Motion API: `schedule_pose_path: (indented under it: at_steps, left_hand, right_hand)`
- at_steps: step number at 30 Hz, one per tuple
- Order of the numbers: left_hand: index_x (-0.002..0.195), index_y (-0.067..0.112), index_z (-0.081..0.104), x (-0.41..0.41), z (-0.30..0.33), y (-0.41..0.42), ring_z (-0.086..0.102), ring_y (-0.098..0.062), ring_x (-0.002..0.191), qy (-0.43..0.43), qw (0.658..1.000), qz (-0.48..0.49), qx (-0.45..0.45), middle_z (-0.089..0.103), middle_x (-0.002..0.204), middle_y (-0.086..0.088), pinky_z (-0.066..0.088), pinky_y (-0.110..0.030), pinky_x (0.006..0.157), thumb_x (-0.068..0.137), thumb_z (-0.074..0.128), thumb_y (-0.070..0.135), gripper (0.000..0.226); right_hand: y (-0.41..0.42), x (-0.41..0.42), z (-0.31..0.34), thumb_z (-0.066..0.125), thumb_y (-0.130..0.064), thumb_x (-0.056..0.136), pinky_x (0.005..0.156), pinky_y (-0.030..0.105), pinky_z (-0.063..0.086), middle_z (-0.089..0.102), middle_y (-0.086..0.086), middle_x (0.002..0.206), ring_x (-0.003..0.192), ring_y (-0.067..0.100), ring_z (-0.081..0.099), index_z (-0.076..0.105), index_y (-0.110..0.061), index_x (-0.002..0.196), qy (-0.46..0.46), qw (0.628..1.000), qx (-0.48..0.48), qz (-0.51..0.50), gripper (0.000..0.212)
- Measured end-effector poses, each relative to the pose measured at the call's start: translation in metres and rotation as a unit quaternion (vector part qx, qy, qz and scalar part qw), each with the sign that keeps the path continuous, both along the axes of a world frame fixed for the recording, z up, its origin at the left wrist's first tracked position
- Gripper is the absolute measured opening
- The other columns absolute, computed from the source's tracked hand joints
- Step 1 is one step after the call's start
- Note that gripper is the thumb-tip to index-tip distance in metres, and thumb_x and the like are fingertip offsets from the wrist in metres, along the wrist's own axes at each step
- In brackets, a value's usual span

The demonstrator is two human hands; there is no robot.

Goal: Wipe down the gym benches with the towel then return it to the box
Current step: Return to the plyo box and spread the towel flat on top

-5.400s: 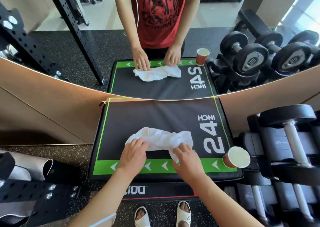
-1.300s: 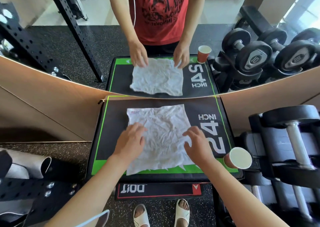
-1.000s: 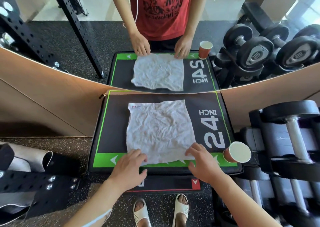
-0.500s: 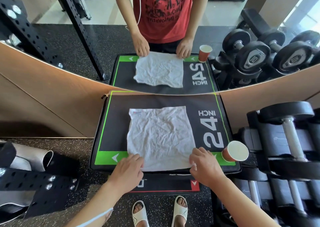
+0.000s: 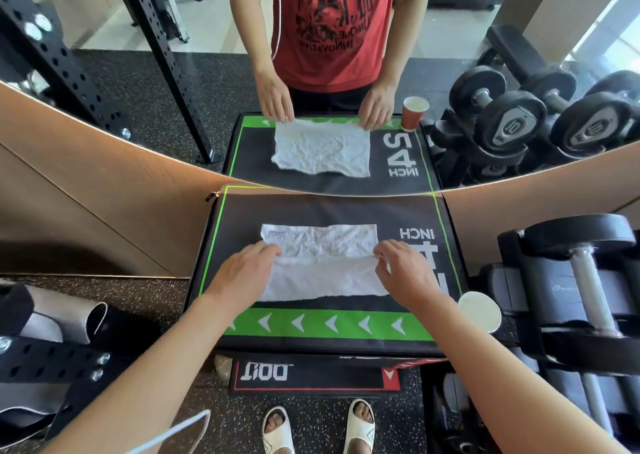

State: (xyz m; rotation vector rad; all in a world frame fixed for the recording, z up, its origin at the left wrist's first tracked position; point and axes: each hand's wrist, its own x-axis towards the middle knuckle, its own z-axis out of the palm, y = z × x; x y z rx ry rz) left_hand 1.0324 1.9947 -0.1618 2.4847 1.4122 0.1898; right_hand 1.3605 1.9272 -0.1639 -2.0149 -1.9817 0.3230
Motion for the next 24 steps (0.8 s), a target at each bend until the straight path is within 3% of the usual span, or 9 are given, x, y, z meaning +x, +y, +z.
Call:
schedule_pose_path:
  at_steps: [3, 9, 13, 16, 20, 24]
  left_hand:
    - [0.132, 0.017, 0.057, 0.004, -0.002, 0.038, 0.06, -0.027, 0.116, 0.021, 1.0, 0.006, -0.005, 0.062, 0.125, -0.002, 0.052, -0.046, 0.086, 0.101, 0.046, 0.0, 0.037]
    - [0.113, 0.027, 0.054, 0.016, -0.018, 0.089, 0.059, -0.021, 0.105, 0.036, 0.999, 0.017, -0.025, 0.059, 0.107, 0.005, 0.041, -0.034, 0.073, 0.097, 0.046, 0.0, 0.032]
    - [0.116, 0.023, 0.057, 0.022, -0.025, 0.104, 0.057, -0.023, 0.106, 0.019, 0.996, 0.067, -0.057, 0.06, 0.118, 0.003, 0.049, -0.043, 0.081, 0.104, 0.041, 0.012, 0.024]
    - [0.125, 0.017, 0.062, 0.024, -0.025, 0.101, 0.054, -0.028, 0.114, 0.011, 0.993, 0.113, -0.02, 0.059, 0.127, -0.004, 0.049, -0.046, 0.088, 0.104, 0.05, 0.013, 0.025]
    - [0.118, 0.012, 0.068, 0.032, -0.03, 0.069, 0.057, -0.034, 0.109, 0.046, 0.998, 0.006, 0.045, 0.061, 0.12, -0.008, 0.05, -0.05, 0.086, 0.091, 0.062, 0.002, 0.029]
    - [0.116, 0.018, 0.062, 0.024, -0.05, 0.04, 0.053, -0.029, 0.113, 0.073, 0.997, 0.008, -0.03, 0.054, 0.12, -0.002, 0.046, -0.042, 0.083, 0.085, 0.06, 0.001, 0.036]
  right_hand:
    - [0.036, 0.002, -0.002, 0.054, -0.006, 0.097, 0.08, 0.044, 0.052, 0.072, 0.011, 0.107, 0.1, 0.035, 0.065, 0.069, -0.006, 0.114, -0.011, 1.0, -0.013, -0.003, 0.022]
    - [0.083, 0.01, -0.021, 0.05, -0.008, 0.098, 0.082, 0.042, 0.052, 0.071, 0.01, 0.113, 0.106, 0.036, 0.063, 0.065, -0.009, 0.115, -0.005, 0.998, -0.048, -0.03, 0.023]
    - [0.098, 0.013, -0.032, 0.049, -0.01, 0.099, 0.083, 0.042, 0.052, 0.07, 0.007, 0.115, 0.108, 0.034, 0.062, 0.066, -0.011, 0.116, 0.016, 0.996, -0.055, -0.068, 0.024]
    - [0.095, 0.01, -0.035, 0.059, -0.012, 0.097, 0.093, 0.045, 0.047, 0.065, 0.007, 0.123, 0.115, 0.034, 0.057, 0.067, -0.012, 0.124, -0.002, 0.997, -0.008, -0.08, 0.028]
    - [0.072, -0.013, -0.04, 0.067, -0.009, 0.089, 0.088, 0.048, 0.05, 0.06, 0.01, 0.116, 0.106, 0.035, 0.056, 0.07, -0.011, 0.113, 0.001, 1.0, 0.005, -0.022, 0.024]
    - [0.042, -0.035, -0.056, 0.058, 0.004, 0.081, 0.088, 0.048, 0.05, 0.058, 0.013, 0.116, 0.105, 0.038, 0.055, 0.068, -0.006, 0.114, 0.027, 0.998, -0.051, 0.008, 0.036]
